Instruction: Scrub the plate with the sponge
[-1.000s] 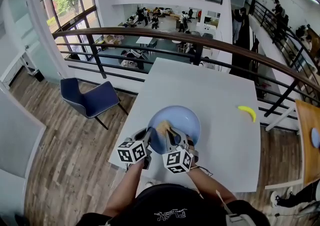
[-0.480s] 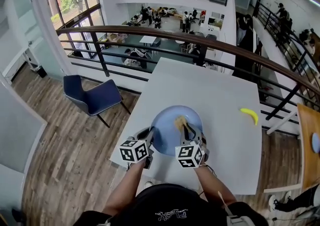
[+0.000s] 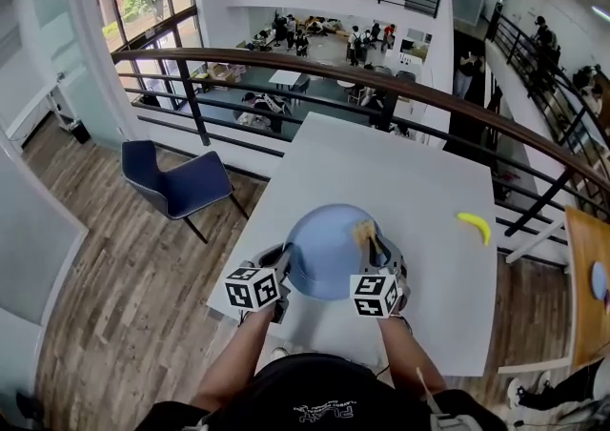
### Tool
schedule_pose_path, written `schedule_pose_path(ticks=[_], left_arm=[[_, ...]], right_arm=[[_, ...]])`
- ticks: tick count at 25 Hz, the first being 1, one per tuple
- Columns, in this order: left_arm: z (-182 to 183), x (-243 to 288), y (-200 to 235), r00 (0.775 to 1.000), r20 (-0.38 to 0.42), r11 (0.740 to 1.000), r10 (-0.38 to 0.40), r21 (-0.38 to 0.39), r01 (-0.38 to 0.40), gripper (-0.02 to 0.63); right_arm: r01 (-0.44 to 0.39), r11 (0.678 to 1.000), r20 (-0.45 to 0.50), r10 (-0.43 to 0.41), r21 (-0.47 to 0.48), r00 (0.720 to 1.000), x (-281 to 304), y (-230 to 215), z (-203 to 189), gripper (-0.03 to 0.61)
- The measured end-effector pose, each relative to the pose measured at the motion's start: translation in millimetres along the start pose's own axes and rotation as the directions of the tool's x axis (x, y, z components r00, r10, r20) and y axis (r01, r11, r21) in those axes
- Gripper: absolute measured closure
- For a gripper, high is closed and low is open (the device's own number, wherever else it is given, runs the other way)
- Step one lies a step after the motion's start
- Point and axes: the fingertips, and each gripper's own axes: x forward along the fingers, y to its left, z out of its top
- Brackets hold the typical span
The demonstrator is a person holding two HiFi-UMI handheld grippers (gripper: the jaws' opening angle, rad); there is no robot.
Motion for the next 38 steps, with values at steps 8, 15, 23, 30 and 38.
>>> schedule_pose_path(ticks=[8,15,23,30,38], left_arm=[[-1.5,-1.8,2.6,1.0,0.003,1.0,0.007,-0.012,-0.007,0.583],[7.2,-3.7,8.7,0.999,0.034,0.999,0.024,-0.032,-0.022,0.584],[9.5,-3.4,8.0,0.998,0.057,0.999,0.031,-0.035,-0.029,0.584],[16.7,-4.9,7.4,0.997,0.074,0.999,0.023,-0.047,-0.02,0.584],[17.2,-7.8,11.0,0.996,0.083,0.998,0.031,-0.055,-0.027,0.584]], right_arm=[[-0.014,1.0,0.028,0.014,0.007,1.0,-5.1,3.5,5.2,0.535],[-0.098,0.994,0.138,0.103,-0.043,0.985,-28.7,27.2,42.2,0.535],[-0.277,0.958,0.142,0.286,-0.081,0.948,-52.7,102.7,43.5,0.535],[-0.361,0.918,0.095,0.38,-0.166,0.92,-52.0,144.6,38.2,0.535],[-0.322,0.923,0.074,0.344,-0.213,0.936,-47.4,138.3,26.9,0.535]])
